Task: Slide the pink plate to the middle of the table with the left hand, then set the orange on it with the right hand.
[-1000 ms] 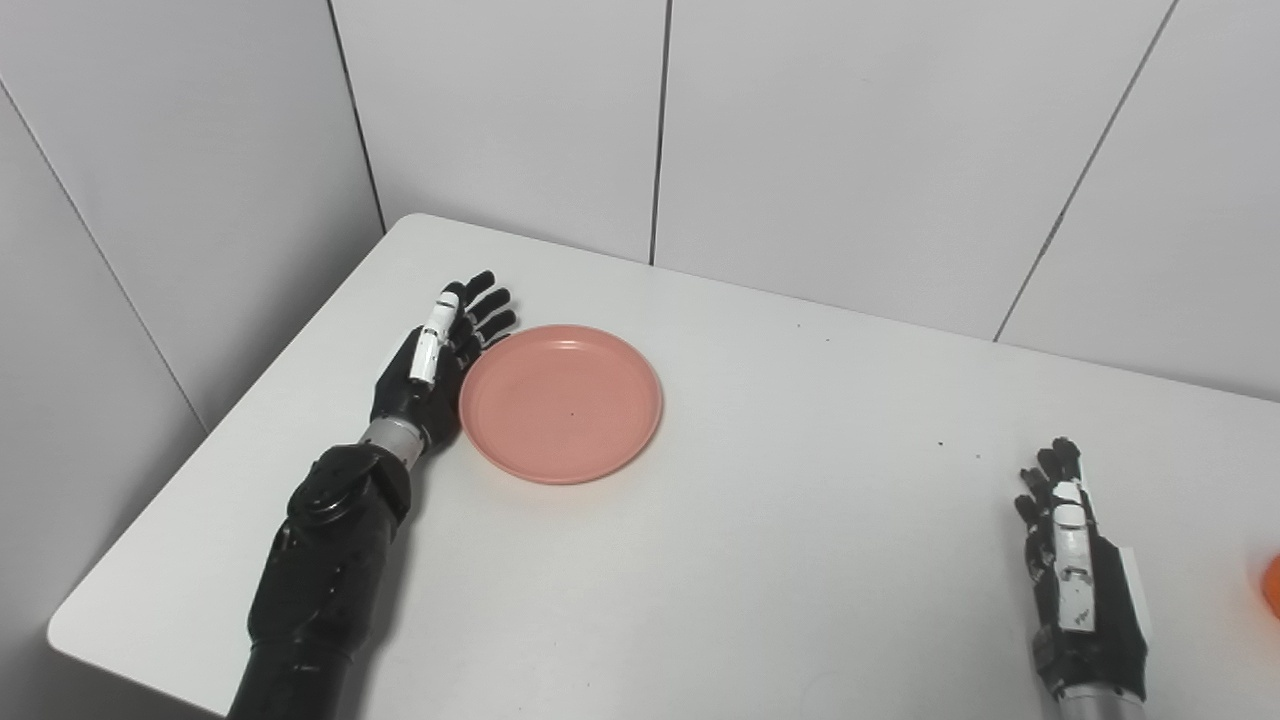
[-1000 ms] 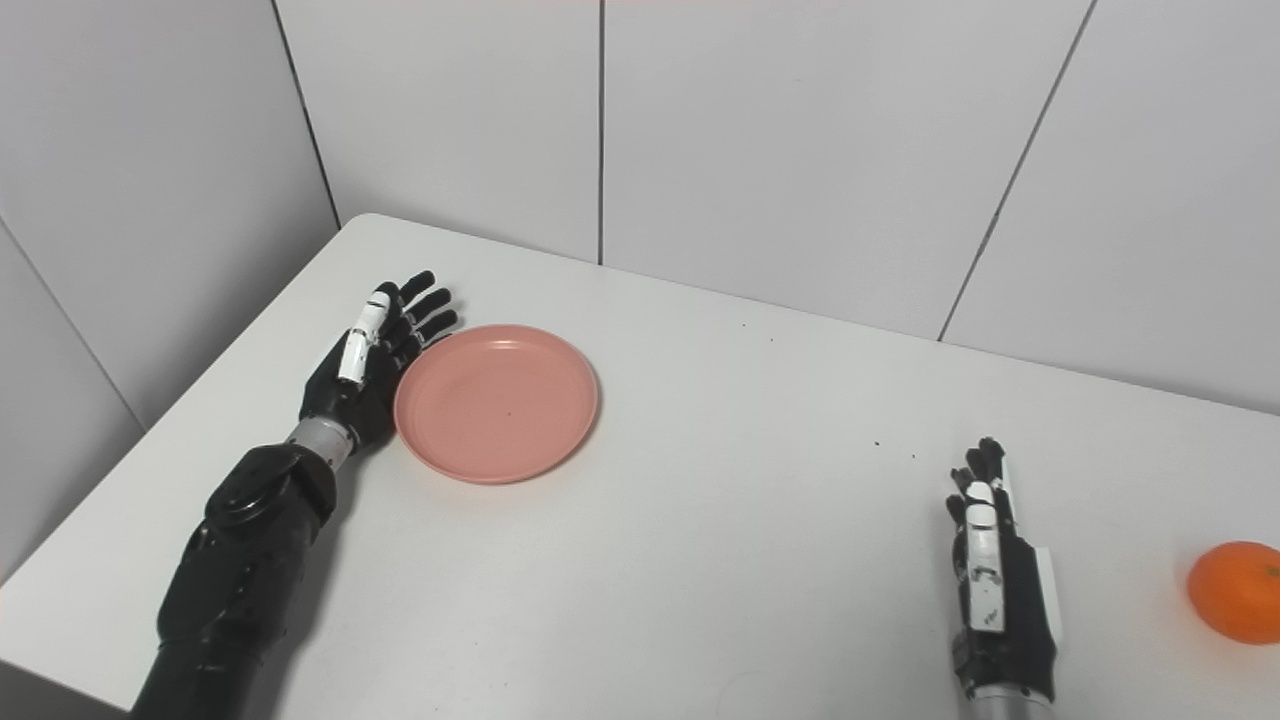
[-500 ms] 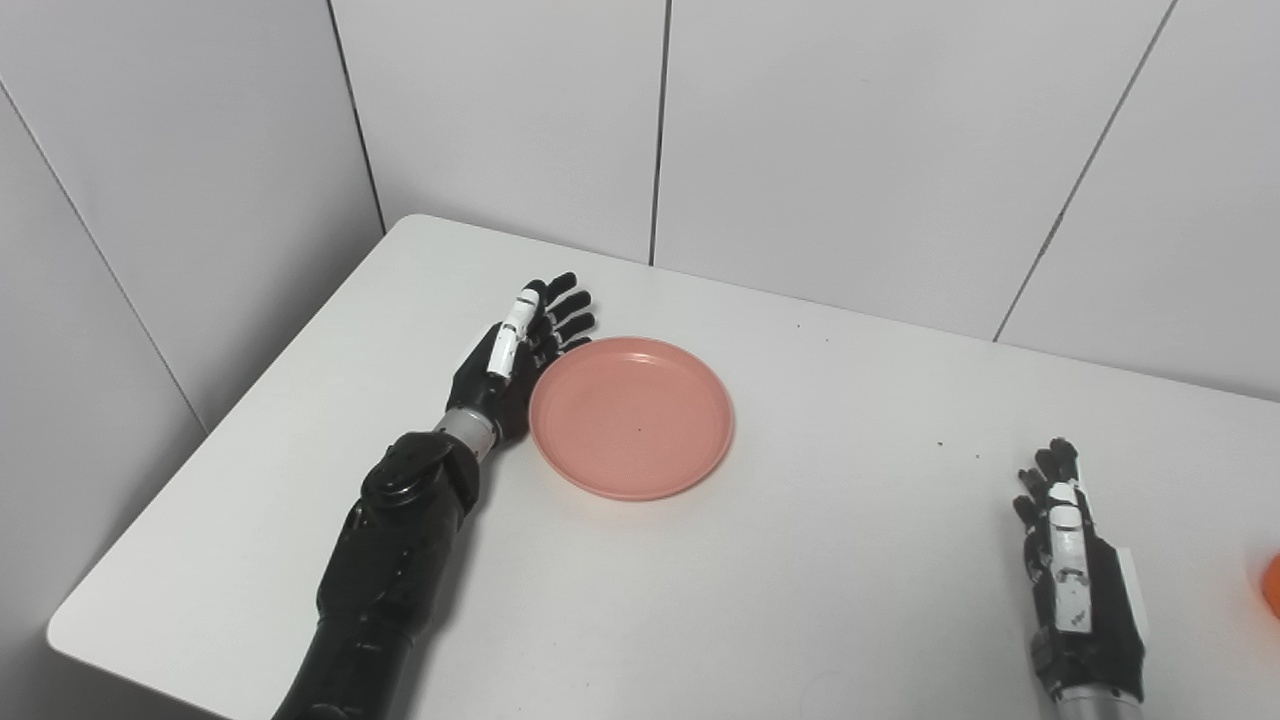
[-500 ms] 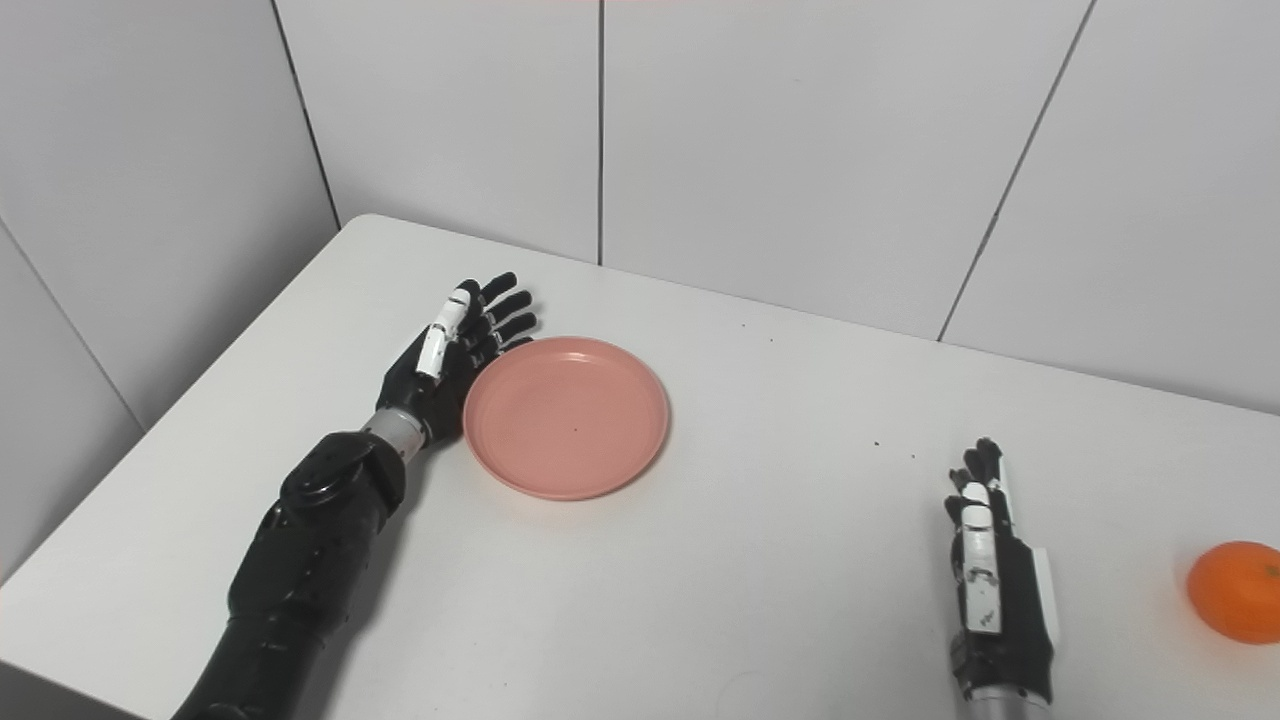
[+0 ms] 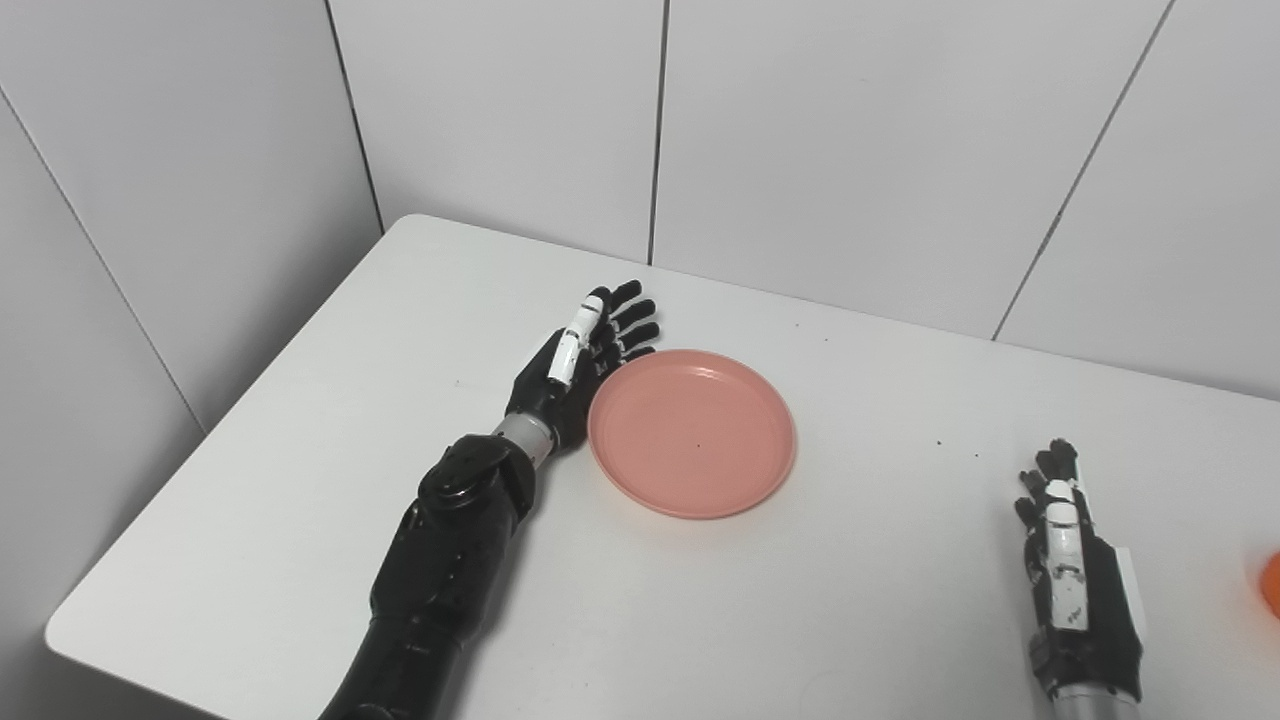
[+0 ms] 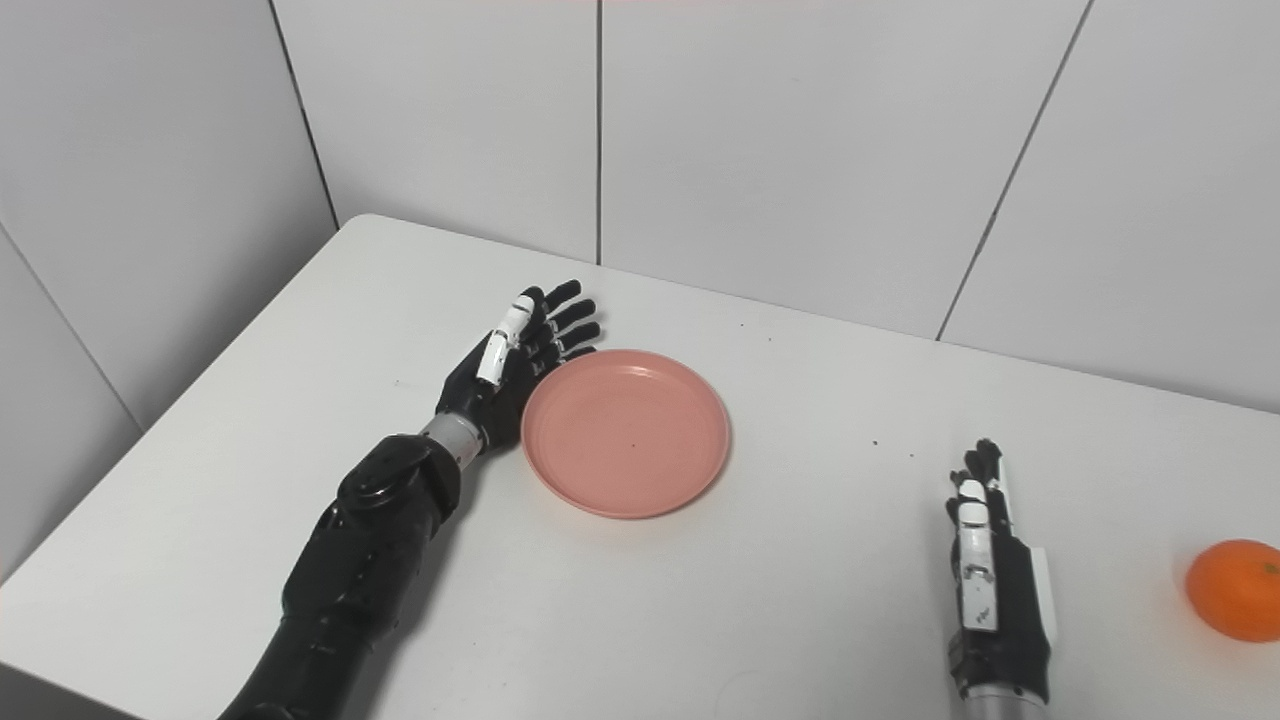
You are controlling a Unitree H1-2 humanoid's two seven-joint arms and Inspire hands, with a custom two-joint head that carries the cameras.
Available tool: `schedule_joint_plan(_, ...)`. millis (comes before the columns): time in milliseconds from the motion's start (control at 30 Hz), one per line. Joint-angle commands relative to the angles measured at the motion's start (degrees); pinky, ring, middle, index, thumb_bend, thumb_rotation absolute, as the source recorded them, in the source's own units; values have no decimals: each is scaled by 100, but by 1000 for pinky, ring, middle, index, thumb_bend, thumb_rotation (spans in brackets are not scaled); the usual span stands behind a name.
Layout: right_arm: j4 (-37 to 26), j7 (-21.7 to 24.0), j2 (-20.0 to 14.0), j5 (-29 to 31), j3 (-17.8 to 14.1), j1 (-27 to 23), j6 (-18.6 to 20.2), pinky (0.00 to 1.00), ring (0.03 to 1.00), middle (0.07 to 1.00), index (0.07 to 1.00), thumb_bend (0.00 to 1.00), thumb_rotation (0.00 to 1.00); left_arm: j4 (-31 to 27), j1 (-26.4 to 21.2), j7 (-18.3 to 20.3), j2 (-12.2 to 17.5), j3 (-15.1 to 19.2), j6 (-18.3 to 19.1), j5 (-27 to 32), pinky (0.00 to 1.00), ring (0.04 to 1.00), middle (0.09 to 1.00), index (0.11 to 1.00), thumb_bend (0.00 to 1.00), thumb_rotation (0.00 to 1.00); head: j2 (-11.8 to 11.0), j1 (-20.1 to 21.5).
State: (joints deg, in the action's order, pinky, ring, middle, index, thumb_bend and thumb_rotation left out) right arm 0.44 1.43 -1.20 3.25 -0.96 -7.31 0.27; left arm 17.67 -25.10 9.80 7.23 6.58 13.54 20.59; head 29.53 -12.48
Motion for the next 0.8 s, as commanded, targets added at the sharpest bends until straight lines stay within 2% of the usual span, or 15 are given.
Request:
schedule_joint_plan(0,-247,-46,7,-93,13,-63,-7,994,989,992,991,204,1000,38,-58,0,-70,-70,178,-74,885,893,908,894,356,1000,11,31)
schedule_joint_plan(433,-478,-209,121,-313,64,-14,288,961,977,974,973,228,1000,-134,-17,58,-342,-323,322,-71,873,895,907,894,345,1000,122,289)
schedule_joint_plan(633,-487,-277,192,-374,81,-43,360,954,965,965,968,247,1000,-328,41,107,-560,-519,476,-69,882,897,905,895,367,1000,224,484)
schedule_joint_plan(767,-463,-296,247,-371,80,-97,384,935,958,964,967,245,1000,-343,77,75,-667,-584,454,-131,878,893,901,891,373,1000,375,689)
